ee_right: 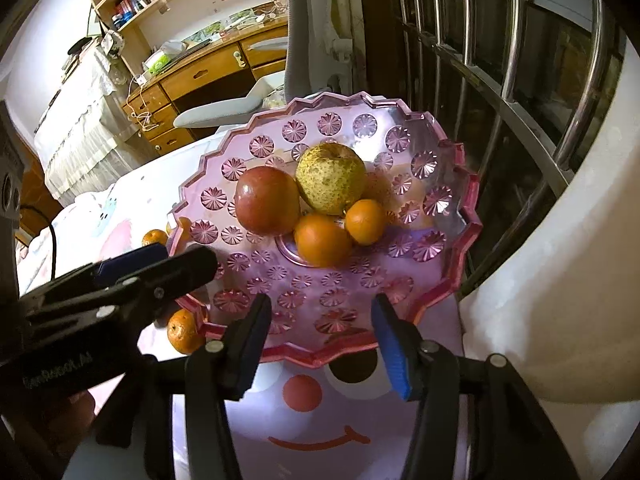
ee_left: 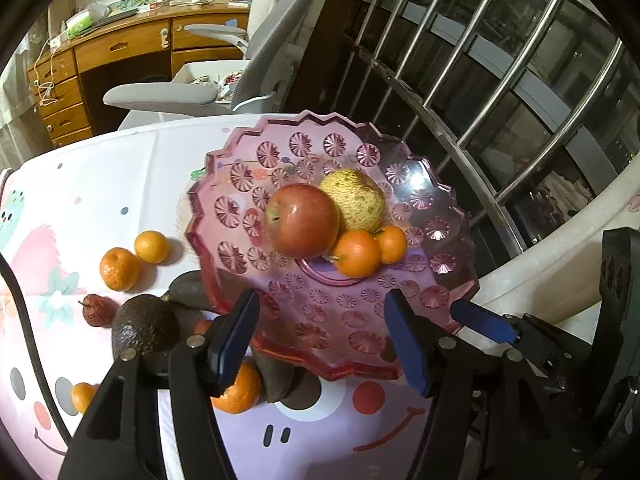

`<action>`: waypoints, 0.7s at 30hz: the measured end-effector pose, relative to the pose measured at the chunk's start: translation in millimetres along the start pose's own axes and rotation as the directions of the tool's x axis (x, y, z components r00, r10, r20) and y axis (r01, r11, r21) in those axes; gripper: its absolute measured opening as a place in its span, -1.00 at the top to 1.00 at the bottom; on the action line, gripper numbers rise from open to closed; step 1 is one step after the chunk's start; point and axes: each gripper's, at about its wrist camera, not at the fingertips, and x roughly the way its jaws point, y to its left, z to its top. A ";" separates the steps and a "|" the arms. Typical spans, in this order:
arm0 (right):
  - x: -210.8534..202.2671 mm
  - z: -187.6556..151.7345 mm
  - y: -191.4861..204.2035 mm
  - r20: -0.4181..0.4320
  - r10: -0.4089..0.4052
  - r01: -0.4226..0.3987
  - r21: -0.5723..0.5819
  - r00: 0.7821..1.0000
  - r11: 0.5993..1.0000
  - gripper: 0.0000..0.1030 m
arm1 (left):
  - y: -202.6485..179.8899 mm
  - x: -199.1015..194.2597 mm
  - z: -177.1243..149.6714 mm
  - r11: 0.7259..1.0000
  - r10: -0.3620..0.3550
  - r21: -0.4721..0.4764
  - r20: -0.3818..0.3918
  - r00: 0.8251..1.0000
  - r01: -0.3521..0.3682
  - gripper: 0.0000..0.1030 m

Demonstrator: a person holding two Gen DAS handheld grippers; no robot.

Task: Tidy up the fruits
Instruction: 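Carry both tangerines into the pink bowl and open both grippers, then move both grippers back to the remaining tangerines on the cloth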

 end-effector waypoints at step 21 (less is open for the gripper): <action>-0.3 -16.7 74.1 0.023 0.052 -0.051 -0.022 0.998 0.998 -0.16 | 96.7 -56.6 -40.4 0.987 0.023 -0.161 0.016 1.000 -0.020 -0.39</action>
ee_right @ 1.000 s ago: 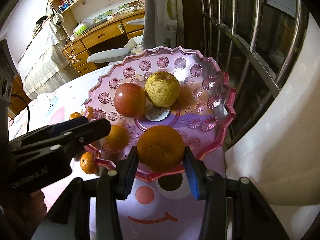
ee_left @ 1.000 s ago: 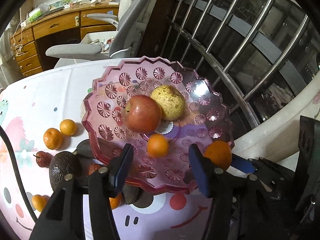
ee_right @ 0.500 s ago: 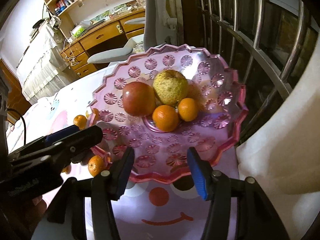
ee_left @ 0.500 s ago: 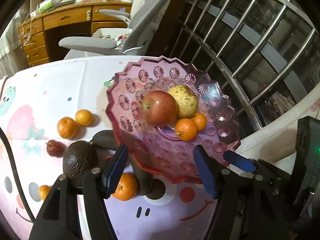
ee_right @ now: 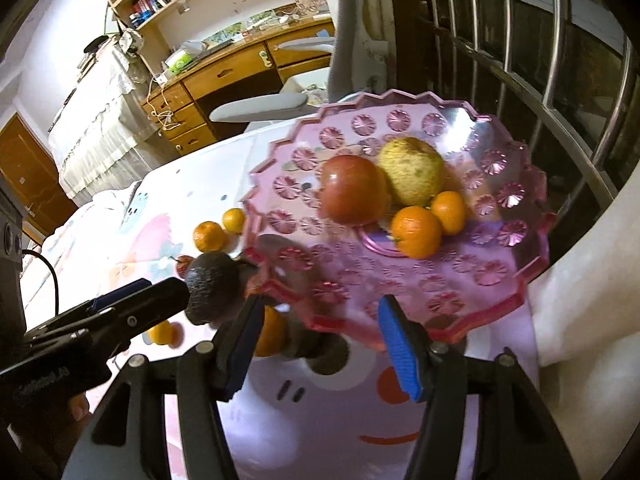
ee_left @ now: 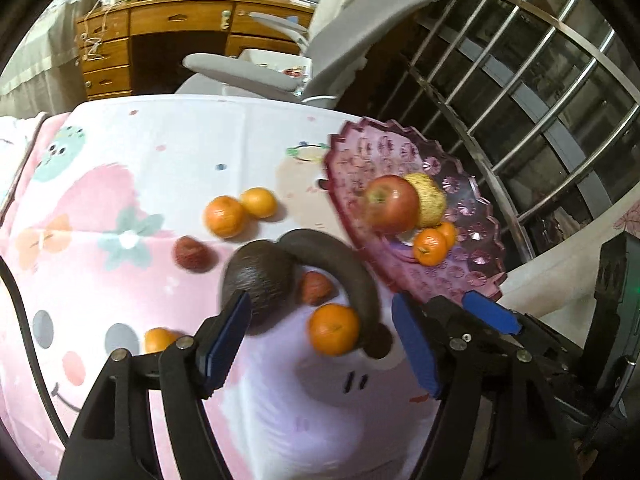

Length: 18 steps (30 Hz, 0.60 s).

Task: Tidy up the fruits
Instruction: 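Move both grippers back to the remaining tangerines on the cloth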

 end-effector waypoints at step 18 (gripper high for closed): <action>32.0 -29.7 55.2 -0.047 -0.031 0.028 -0.054 0.998 0.998 -0.17 | 81.9 8.0 -21.6 0.988 0.141 -0.042 -0.101 0.985 -0.146 -0.39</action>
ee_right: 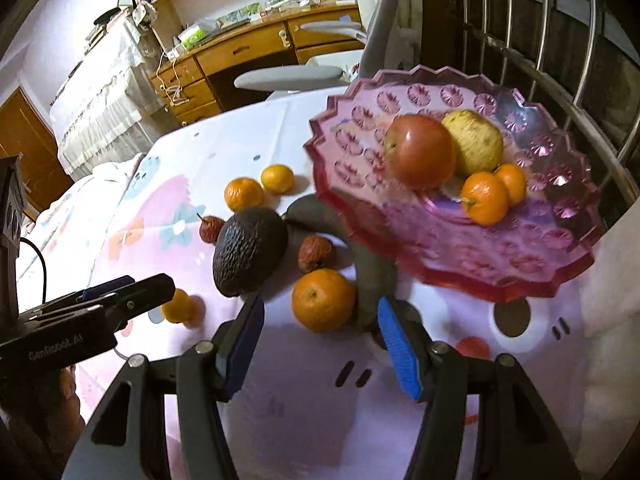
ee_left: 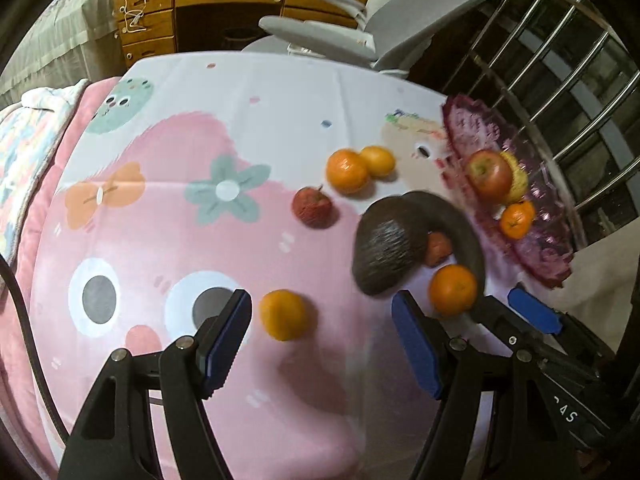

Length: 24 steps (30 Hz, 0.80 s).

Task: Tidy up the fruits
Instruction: 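Move both grippers back to the remaining tangerines on the cloth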

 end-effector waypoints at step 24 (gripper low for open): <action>41.6 -13.2 32.4 0.021 -0.185 0.186 -0.152 0.982 0.971 -0.16 | 14.7 41.0 1.3 1.000 0.002 0.021 -0.082 0.997 0.000 0.28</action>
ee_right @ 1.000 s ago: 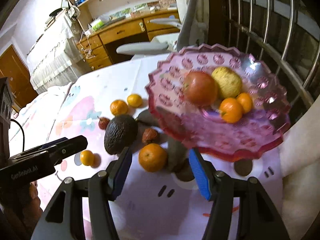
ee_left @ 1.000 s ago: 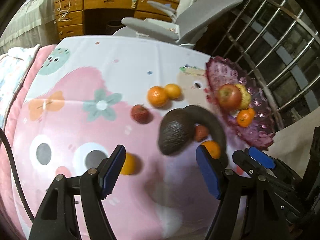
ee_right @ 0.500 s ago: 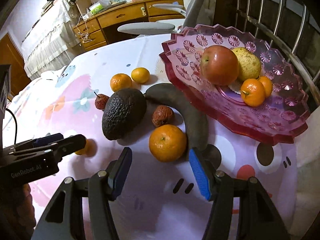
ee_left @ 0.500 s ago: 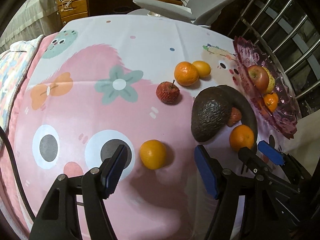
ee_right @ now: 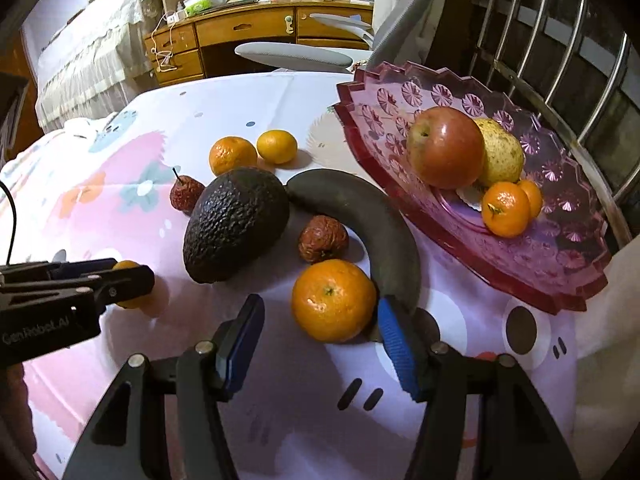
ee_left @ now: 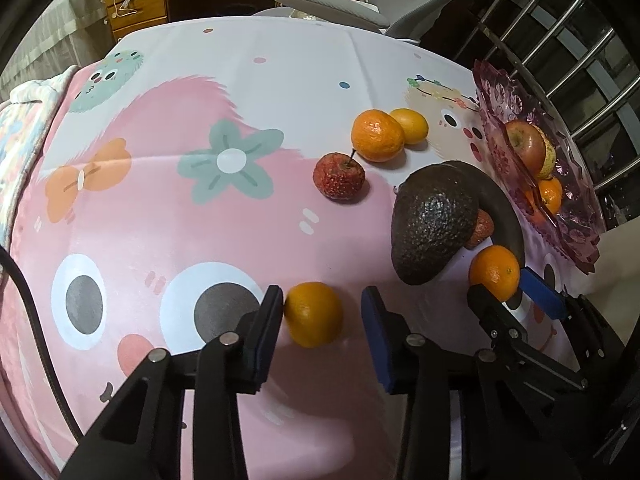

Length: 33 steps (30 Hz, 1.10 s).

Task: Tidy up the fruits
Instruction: 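Move both grippers back to the remaining tangerines on the cloth, then grasp a tangerine with the left gripper while the right gripper grasps another tangerine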

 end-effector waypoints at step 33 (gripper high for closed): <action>-1.9 -5.1 8.0 -0.019 -0.019 0.017 -0.079 1.000 0.997 0.20 | -4.2 -16.2 3.3 0.998 -0.045 0.039 0.076 0.996 0.042 0.44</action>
